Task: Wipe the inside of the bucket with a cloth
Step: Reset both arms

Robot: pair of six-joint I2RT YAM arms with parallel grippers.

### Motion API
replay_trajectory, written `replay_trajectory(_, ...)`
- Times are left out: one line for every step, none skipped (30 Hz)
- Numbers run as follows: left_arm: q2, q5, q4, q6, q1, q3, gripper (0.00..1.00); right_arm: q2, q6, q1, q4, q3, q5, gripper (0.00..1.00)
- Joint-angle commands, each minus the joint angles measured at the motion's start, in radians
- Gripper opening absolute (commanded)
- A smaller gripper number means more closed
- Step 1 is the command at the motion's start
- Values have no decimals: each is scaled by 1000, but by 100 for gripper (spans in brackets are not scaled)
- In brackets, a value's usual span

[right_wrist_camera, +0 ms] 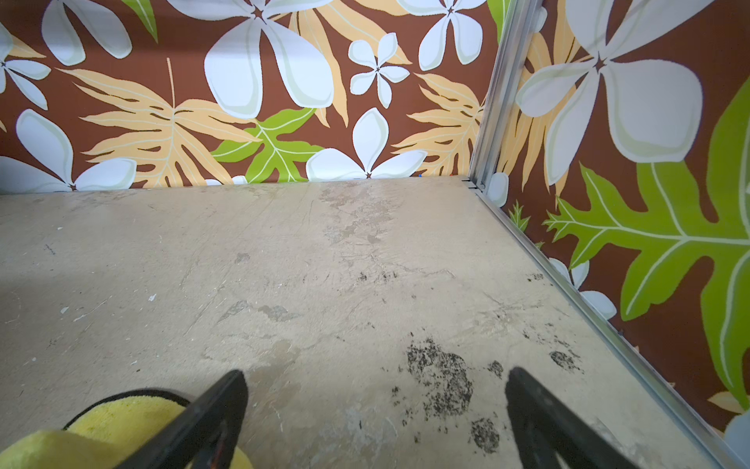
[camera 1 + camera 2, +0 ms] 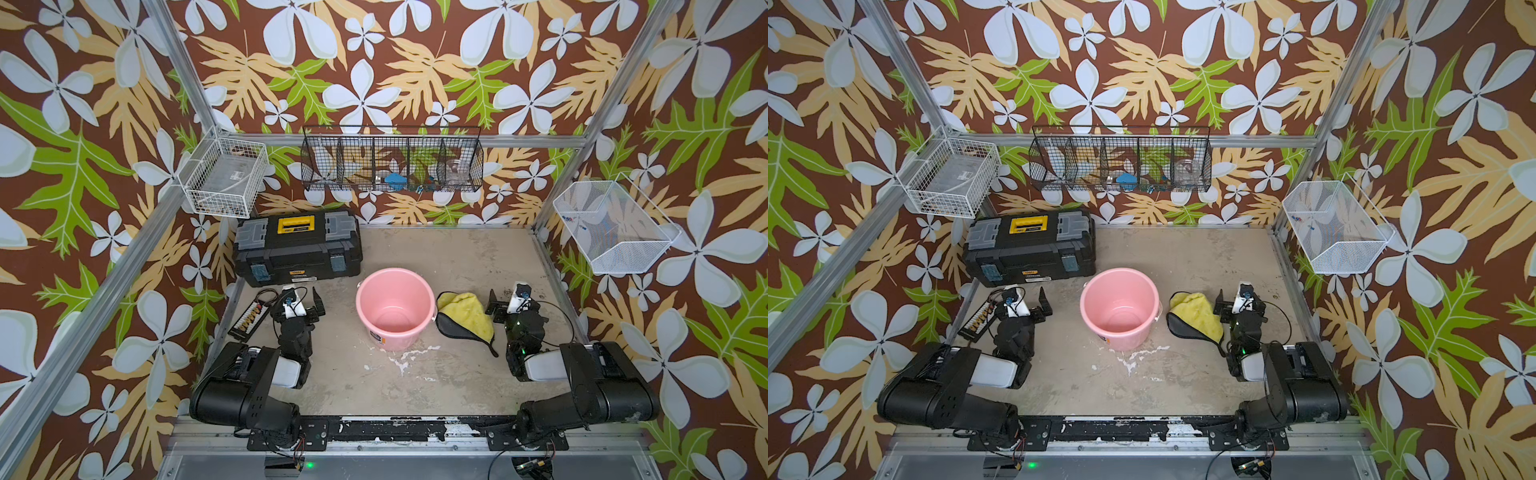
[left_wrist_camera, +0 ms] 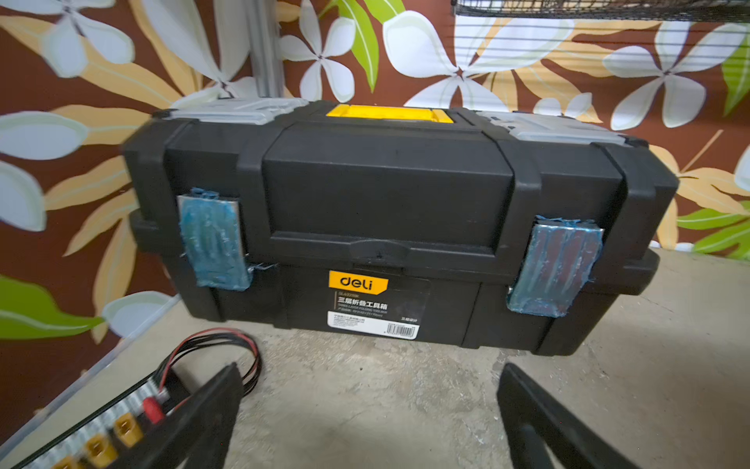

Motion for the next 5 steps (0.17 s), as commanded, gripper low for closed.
replay_trajectory(-2,187,-58,-15,23,6,100,-2,-8,0,16,1,-3,100)
replay_trajectory(-6,188,-53,-15,23,1,100,-2,-8,0,19,1,-3,100)
replay_trajectory(-8,186,-49,-15,23,-2,100,-2,-7,0,16,0,-4,100)
replay_trajectory(-10,187,-47,-14,23,-3,100,-2,-7,0,17,1,-4,100)
replay_trajectory(-10,187,-45,-15,23,-3,100,-2,-7,0,17,0,-4,100)
